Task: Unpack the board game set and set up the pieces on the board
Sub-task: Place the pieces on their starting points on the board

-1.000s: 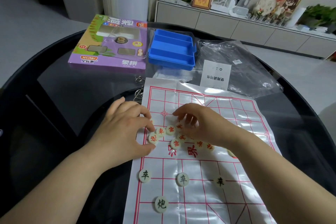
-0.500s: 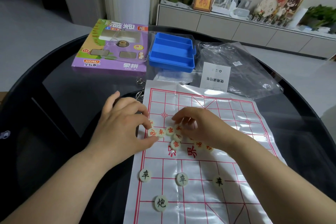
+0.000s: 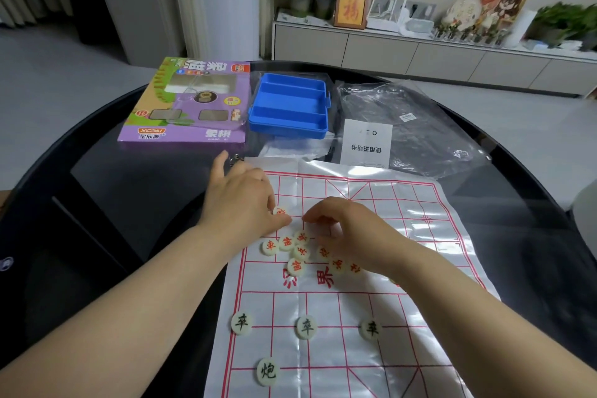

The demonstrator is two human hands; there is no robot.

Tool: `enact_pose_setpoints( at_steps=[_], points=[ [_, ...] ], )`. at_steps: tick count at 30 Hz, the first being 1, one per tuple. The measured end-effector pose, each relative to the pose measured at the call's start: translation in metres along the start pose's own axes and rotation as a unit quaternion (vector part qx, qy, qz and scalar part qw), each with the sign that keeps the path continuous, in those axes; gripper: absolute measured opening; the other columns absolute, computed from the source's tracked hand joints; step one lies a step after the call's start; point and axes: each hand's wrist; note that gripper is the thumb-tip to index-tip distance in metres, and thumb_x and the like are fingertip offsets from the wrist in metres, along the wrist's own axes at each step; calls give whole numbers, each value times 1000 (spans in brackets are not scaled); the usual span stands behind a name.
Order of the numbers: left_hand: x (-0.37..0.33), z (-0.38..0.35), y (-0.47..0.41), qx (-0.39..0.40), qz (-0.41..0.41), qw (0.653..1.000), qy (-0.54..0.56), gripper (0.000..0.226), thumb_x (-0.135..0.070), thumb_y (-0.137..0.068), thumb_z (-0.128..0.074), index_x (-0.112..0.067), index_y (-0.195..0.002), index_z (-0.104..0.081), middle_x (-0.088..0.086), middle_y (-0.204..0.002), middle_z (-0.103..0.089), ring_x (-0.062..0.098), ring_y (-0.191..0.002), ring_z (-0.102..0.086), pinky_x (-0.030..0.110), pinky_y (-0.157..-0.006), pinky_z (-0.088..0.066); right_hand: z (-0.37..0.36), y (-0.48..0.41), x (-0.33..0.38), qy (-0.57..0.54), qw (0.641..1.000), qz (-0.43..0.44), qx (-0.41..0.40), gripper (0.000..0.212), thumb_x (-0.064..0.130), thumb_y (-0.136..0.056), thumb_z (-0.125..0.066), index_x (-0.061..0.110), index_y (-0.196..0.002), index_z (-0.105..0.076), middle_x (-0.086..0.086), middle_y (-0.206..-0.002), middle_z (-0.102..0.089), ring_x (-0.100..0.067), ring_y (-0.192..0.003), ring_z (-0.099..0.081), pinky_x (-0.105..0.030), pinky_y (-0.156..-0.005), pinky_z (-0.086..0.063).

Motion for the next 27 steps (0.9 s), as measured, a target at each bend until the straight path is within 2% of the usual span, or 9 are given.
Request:
enact_pose_setpoints(
  at_steps=[6,11,18,21,24,27],
  points=[
    [12,0,0,42,-50,994,90,42,-49,-82,-56,-32,-120,-54,-13,-133,-46,9,-128,-32,35,-113,1,-3,-3,0,5,1000,-4,-8,29,10,-90,-51,14,-118,-58,0,-120,-57,-9,-97,-52,-9,-80,-35],
    [14,-7,0,29,-65,992,101,32,-44,-84,-55,-33,-115,-59,-15,-128,-50,6,-124,-36,34,-113,0,-5,-4,0,16,1000,-9,-7,29,12,-91,-50,14,-118,-58,0,-121,-57,-13,-104,-54,-8,-77,-33],
    [18,-3,3,37,-57,990,123,40,-46,-83,-56,-32,-121,-54,-15,-133,-47,6,-128,-33,34,-113,4,-6,-6,2,20,1000,-15,-16,28,13,-90,-51,14,-117,-59,-2,-119,-57,-13,-100,-53,-10,-75,-32],
    [24,-1,16,-11,-34,982,185,36,-40,-85,-55,-31,-119,-55,-16,-131,-48,3,-127,-32,29,-112,5,-5,-7,5,22,999,-31,-6,30,19,-89,-54,15,-118,-58,-2,-118,-57,-13,-96,-52,-15,-78,-36],
    [31,-7,42,-86,-29,968,236,28,-34,-84,-59,-31,-111,-60,-24,-115,-49,-8,-111,-34,17,-107,8,-7,-10,8,39,998,-43,3,31,23,-87,-57,14,-116,-60,-4,-115,-56,-17,-101,-52,-18,-77,-36],
    [33,-15,65,-135,-51,955,261,29,-47,-77,-58,-31,-101,-66,-32,-101,-44,-15,-103,-35,8,-103,12,-8,-14,11,49,997,-53,16,28,23,-86,-59,14,-113,-62,-3,-115,-56,-18,-102,-52,-18,-76,-36]
  ],
)
Point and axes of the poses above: each hand's wrist, its own y-axis away from the middle knuckle, its own z-axis out of the back of the hand, x = y × z
